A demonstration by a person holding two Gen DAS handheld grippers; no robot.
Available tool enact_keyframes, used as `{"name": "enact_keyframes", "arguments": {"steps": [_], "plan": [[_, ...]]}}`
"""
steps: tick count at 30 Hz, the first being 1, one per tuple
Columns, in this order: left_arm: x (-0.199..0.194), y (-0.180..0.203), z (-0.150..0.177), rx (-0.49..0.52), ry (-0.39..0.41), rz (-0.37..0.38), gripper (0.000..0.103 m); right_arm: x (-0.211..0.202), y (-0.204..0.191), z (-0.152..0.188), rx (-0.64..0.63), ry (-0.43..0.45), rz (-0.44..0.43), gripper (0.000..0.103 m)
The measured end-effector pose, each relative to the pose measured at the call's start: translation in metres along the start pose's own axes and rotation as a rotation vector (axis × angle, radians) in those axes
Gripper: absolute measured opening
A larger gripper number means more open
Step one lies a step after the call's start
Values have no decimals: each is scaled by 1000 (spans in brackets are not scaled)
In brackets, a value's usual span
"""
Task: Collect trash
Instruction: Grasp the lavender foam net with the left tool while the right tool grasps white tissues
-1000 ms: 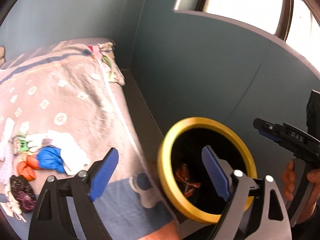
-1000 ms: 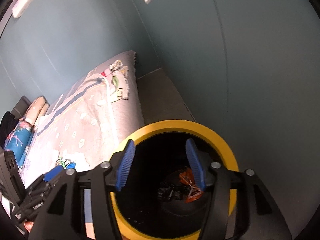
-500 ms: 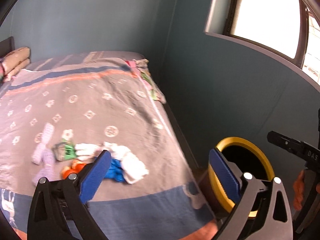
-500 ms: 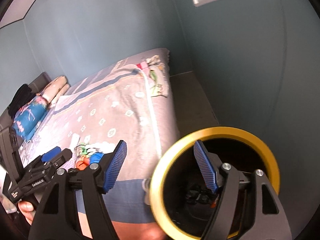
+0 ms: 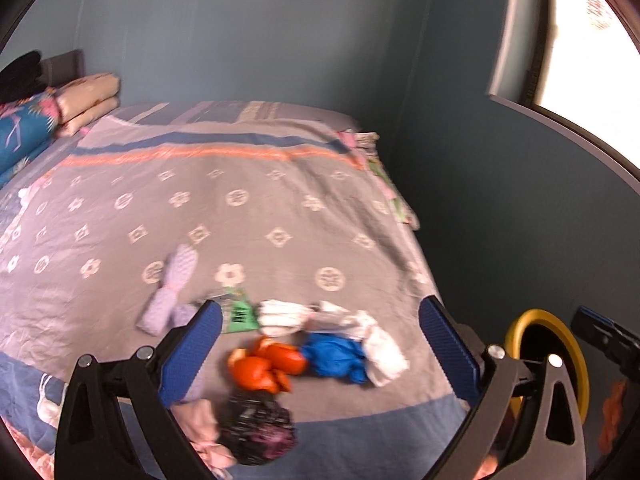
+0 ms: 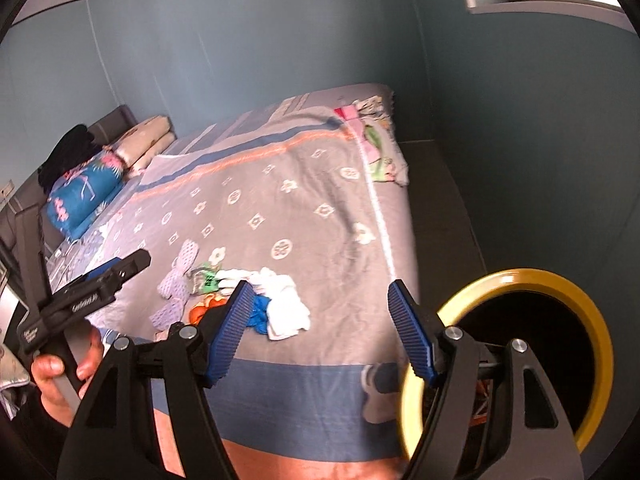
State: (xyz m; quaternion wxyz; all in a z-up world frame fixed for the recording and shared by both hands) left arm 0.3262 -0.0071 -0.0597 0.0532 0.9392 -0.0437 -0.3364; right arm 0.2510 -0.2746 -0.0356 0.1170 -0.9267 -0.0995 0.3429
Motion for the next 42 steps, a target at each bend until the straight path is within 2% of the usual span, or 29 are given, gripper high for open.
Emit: {"name": "enact_keyframes", "arguments": {"steps": [5,13,21,28,39,42], "plan": [[18,-40,-2,-17,-13,-77,95,28,-22,1,-40,-36,-7,67],[54,-89,2,-53,-61,-147,95,80,-47,5,-89,-109,-17,67],[97,-129,10,-82,-110,-206,95,139,-60,12,-128,-179,-25,67],[140,-164,27,-92,-183,-273,95,199,-66,18,-162,-249,-2,67],[178,-187,39,-82,-258,-298,95,258,-72,24,-194,-307,25,66],[183,-187,39,-82,-262,-285,93,271,-73,27,-190,-326,25,62]]}}
Point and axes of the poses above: each gripper's, at about its wrist camera, not at the fingertips, and x roughly the way its jaws point, y to its right, z to its underside, the point moved 4 cm from there along x, roughly the way its jaws point, and after that the axes turned 5 degrees about -z, right-handed, at the moved point
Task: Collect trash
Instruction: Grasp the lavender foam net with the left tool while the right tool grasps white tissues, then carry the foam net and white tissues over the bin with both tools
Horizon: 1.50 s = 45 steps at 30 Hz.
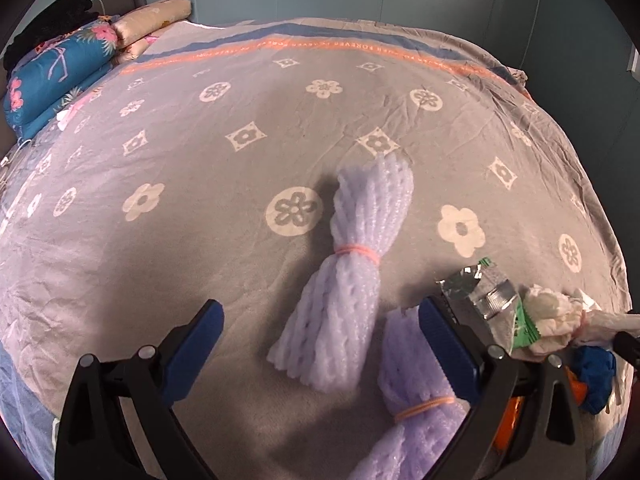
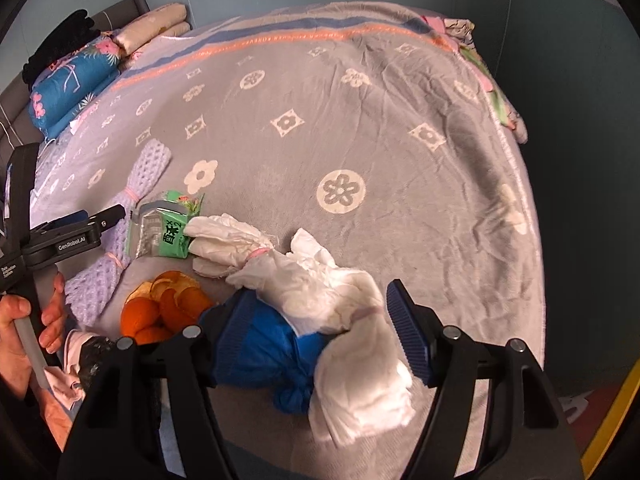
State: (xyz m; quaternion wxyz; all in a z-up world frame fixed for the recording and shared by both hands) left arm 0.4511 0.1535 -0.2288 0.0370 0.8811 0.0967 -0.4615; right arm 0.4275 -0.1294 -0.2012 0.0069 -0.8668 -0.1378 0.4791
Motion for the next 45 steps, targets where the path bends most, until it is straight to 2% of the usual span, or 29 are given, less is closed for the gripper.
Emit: {"name": "enact_keyframes", "arguments": {"steps": [3,7,9,10,12,15,20,37,43,45], "plan": [[1,3,-4,14,2,24,81,11,-1,-1,12,-16,-11,51],[2,8,-9,-3,-4,93,76,17,-3,0,20,-18,-36,44],[8,10,-8,-4,-24,111,60,17,-4,0,24,-20,-42,39],[12,9,-7,-18,-46,134,56,17,-3,0,31,-22,-50,34],[19,7,-4,-41,-69,145,37,18,-2,0,45,-30,-71,24],[18,3,-4,-56,-59,160,30,19,-2,0,48,-36,-81,16],[5,1,-10,-65,-24,181,27,8,-3,-3,38,-6,-101,12],[-55,-23,-21,-121,99,246,27,-47,10,-11,105,101,-144,11],[-77,-26,-15,-126,118,277,27,-63,8,0,123,103,-147,11],[-79,-24,-12,-127,99,283,27,-70,6,7,123,97,-147,11]]}}
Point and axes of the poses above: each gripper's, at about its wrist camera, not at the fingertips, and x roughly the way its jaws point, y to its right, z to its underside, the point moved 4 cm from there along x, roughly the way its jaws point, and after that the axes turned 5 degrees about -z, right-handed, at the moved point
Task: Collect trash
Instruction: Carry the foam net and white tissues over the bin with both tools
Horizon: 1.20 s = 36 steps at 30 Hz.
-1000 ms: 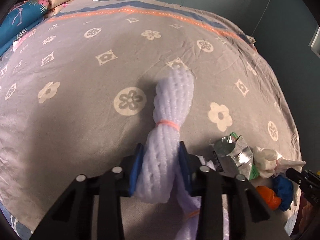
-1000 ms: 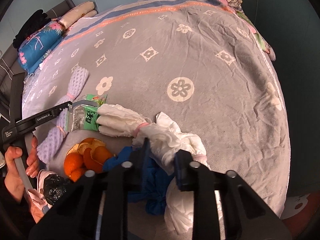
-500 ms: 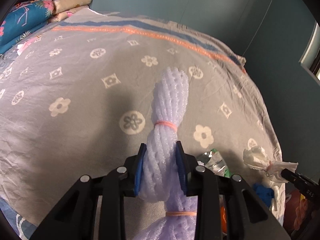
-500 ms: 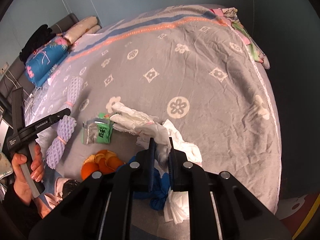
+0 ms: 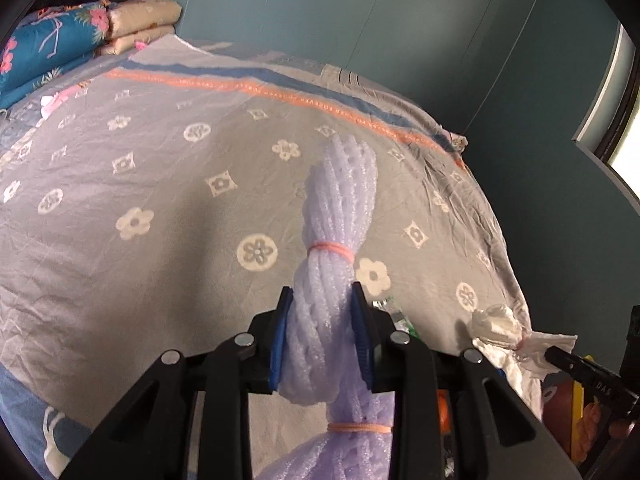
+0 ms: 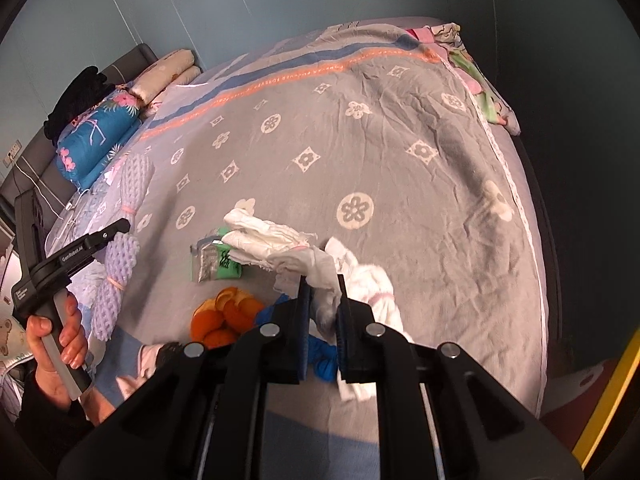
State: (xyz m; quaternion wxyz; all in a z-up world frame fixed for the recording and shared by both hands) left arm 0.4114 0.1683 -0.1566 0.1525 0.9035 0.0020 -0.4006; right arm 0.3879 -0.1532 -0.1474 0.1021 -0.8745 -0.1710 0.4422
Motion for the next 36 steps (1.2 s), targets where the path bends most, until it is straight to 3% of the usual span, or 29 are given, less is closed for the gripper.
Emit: {"name": "enact_keyframes", "arguments": {"steps": [10,16,22,24,30,36], "plan": [[13,4,36,27,-159,23,29,-37,-14,30,-27,-12,-9,11],[1,-1,43,-7,-147,40,30,-63,-21,38,-51,15,-15,11],[-13,-2,47,-42,-135,113,32,-89,-26,42,-66,43,-26,11],[-21,0,48,-47,-114,127,34,-100,-28,44,-76,60,-29,11],[-50,5,52,-74,-20,112,24,-125,-32,48,-101,93,-38,11],[-109,24,54,-46,122,150,23,-159,-34,55,-118,139,-52,11]]}}
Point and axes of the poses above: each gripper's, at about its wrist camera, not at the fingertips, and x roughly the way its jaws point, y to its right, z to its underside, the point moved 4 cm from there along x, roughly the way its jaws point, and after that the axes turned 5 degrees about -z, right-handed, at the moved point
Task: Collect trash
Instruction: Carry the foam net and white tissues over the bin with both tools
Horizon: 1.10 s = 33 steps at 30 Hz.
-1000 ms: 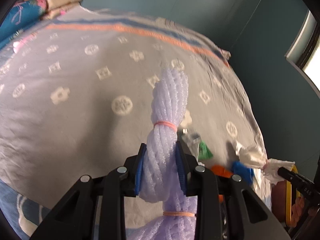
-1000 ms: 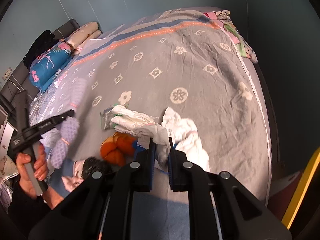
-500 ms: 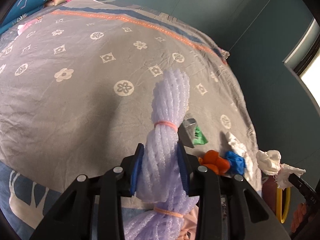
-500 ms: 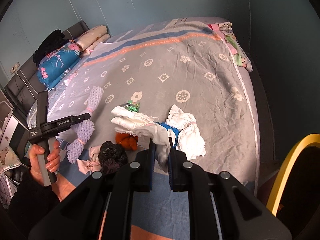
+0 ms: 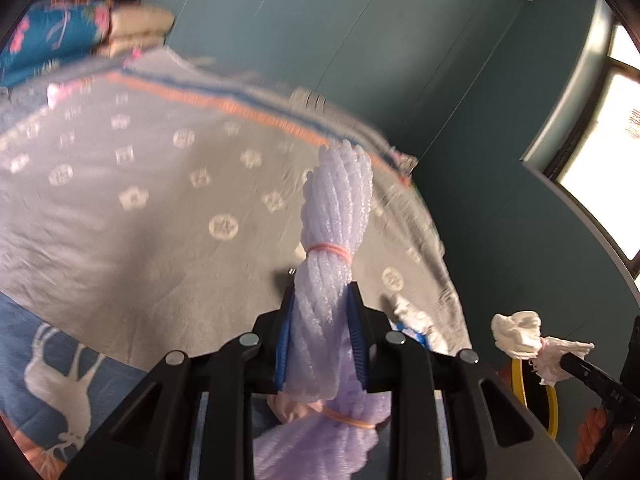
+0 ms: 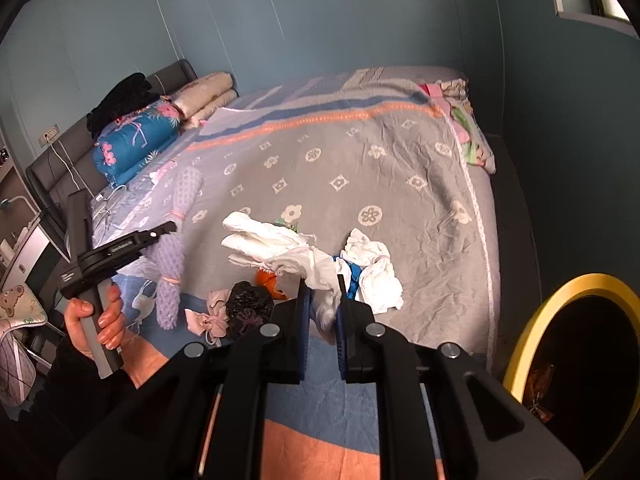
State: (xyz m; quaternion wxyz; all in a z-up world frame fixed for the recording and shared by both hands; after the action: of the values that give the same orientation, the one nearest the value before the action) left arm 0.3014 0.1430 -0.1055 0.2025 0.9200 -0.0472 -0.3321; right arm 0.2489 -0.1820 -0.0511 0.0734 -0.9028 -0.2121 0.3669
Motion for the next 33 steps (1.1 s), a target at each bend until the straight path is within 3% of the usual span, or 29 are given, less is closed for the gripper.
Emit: {"name": "enact_keyframes", "arguments": {"steps": [9,16,23,33], "plan": [[-82,52,-9,101,174,0,23,-48,2,-1,-38,78,21,11],[-131,108,-16,200,276,53,23,-90,11,-2,-37,147,37,11],[-153,157,-16,254,314,121,23,-129,29,-2,-29,210,81,11],[-151,222,-3,330,303,229,23,-182,74,10,34,280,198,11]]}}
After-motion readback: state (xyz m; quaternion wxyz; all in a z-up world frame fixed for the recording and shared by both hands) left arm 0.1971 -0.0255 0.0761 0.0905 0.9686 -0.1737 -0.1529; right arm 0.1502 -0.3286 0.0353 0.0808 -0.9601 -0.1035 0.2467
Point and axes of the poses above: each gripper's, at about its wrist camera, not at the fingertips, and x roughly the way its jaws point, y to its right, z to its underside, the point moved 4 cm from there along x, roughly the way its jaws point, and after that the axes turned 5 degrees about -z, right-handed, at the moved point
